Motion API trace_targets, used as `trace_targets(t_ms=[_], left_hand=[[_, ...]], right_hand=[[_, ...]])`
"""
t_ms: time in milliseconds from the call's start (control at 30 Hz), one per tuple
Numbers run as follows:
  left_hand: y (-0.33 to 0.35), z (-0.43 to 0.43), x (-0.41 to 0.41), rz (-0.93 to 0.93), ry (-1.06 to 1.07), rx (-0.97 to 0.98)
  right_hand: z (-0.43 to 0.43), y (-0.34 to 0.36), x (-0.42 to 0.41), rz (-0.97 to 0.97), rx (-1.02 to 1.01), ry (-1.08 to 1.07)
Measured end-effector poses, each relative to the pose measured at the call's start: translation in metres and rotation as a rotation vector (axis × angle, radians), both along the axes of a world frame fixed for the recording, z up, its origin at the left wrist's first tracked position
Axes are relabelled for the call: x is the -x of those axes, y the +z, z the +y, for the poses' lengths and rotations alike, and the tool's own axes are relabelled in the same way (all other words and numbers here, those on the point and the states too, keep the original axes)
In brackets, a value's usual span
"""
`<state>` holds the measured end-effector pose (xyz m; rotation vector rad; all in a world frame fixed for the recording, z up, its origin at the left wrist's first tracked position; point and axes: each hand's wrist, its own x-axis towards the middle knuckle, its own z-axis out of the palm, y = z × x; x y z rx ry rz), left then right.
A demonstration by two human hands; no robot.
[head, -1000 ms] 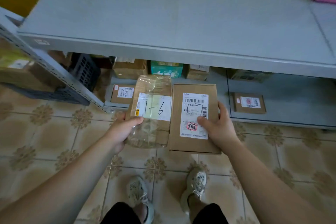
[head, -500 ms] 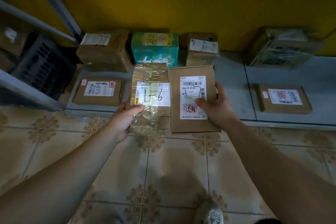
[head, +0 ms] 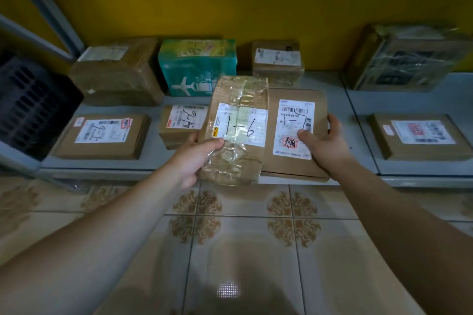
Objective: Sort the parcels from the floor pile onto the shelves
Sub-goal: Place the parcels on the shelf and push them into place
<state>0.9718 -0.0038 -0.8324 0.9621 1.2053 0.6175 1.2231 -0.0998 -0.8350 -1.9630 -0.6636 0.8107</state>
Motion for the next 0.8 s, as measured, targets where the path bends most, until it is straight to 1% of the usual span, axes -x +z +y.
trace_targets(t_ms=[67, 167, 367, 567, 633, 700, 800], left_hand=[[0.004, -0.002, -0.012, 0.001, -0.041, 0.01], [0.004, -0.002, -0.034, 0.011, -0.117, 0.015], [-0.019, -0.001, -0.079, 0.082, -0.25, -0.015], [-0.027, 0.023, -0.111, 0.239, -0.402, -0.008], [-0.026, 0.035, -0.119, 0.334, -0.492, -0.011], [-0.027, 0.041, -0.127, 0.489, -0.547, -0.136], [-0.025, 0.03, -0.135, 0.679, -0.507, -0.467]], right_hand=[[-0.009, 0.005, -0.009, 0.008, 0.007, -0.043], [-0.021, 0.008, -0.028, -0.028, 0.009, -0.092], [-0.049, 0.005, -0.063, -0.088, -0.027, -0.22], [-0.071, -0.008, -0.072, -0.08, -0.005, -0.23], [-0.072, -0.012, -0.075, -0.081, 0.006, -0.22], [-0.071, -0.015, -0.078, -0.075, 0.018, -0.217], [-0.068, -0.019, -0.08, -0.093, 0.051, -0.22]])
